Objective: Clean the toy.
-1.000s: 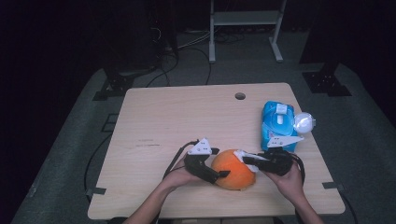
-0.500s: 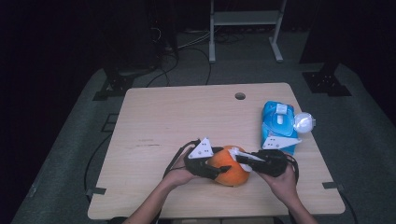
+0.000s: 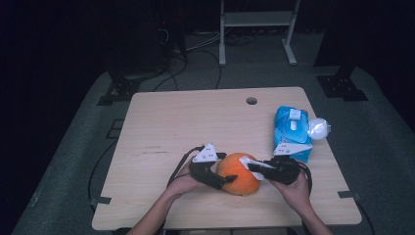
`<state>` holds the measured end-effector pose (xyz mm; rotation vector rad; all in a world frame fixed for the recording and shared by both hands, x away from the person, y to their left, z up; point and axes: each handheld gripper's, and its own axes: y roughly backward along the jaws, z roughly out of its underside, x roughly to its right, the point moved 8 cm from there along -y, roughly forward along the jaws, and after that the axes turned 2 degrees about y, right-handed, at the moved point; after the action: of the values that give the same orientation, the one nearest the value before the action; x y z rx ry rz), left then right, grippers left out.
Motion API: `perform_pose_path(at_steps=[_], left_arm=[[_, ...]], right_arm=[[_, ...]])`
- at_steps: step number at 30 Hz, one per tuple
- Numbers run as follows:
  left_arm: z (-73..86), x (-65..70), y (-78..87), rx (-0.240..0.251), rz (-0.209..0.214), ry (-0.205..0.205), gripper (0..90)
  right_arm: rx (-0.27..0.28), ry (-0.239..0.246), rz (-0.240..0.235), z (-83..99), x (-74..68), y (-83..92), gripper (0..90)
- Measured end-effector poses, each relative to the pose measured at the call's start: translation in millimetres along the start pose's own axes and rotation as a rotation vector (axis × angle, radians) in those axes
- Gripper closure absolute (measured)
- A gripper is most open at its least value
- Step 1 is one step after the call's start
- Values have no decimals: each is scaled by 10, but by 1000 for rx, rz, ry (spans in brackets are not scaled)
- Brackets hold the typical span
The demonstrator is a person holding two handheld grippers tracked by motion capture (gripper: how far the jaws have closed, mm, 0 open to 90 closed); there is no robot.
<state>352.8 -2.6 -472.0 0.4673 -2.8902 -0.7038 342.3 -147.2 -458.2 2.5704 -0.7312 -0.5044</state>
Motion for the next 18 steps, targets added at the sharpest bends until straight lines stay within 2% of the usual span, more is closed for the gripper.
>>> perform_pose_path(at_steps=[2,3,5,6,7,8,9,10,12,13,14,15,16,17,18], left_arm=[[-8,12,-2,-3,0,-3,248],[-49,45,2,-10,-7,-43,267],[-85,100,-10,-9,-5,-79,288],[-85,100,-10,-9,-5,-79,292],[-98,140,-14,-18,-12,-122,293],[-98,140,-14,-18,-12,-122,293],[-101,143,-8,-15,-13,-122,293],[-101,143,-8,-15,-13,-122,285],[-74,80,-5,-5,-14,-78,224],[-72,39,0,12,-19,-46,183],[-72,39,0,12,-19,-46,140],[-71,-33,10,26,-45,-5,87],[-71,-33,10,26,-45,-5,71],[-50,-61,16,25,-31,25,71],[-29,-59,7,15,-13,39,72]], right_arm=[[1,2,2,-7,-13,1,799],[12,19,-2,-39,-61,9,799],[31,51,-20,-108,-173,18,800],[31,51,-20,-108,-173,18,800],[37,84,-19,-152,-239,16,800],[37,84,-19,-152,-239,16,800],[26,103,7,-163,-226,26,800],[21,98,19,-150,-186,32,800],[-4,89,66,-91,-66,37,800],[-13,78,74,-61,-18,37,800],[-13,78,74,-61,-18,37,800],[-10,20,56,-5,83,49,800],[-10,20,56,-5,83,49,800],[-10,-4,58,6,144,79,800],[-9,-5,60,7,156,85,800]])
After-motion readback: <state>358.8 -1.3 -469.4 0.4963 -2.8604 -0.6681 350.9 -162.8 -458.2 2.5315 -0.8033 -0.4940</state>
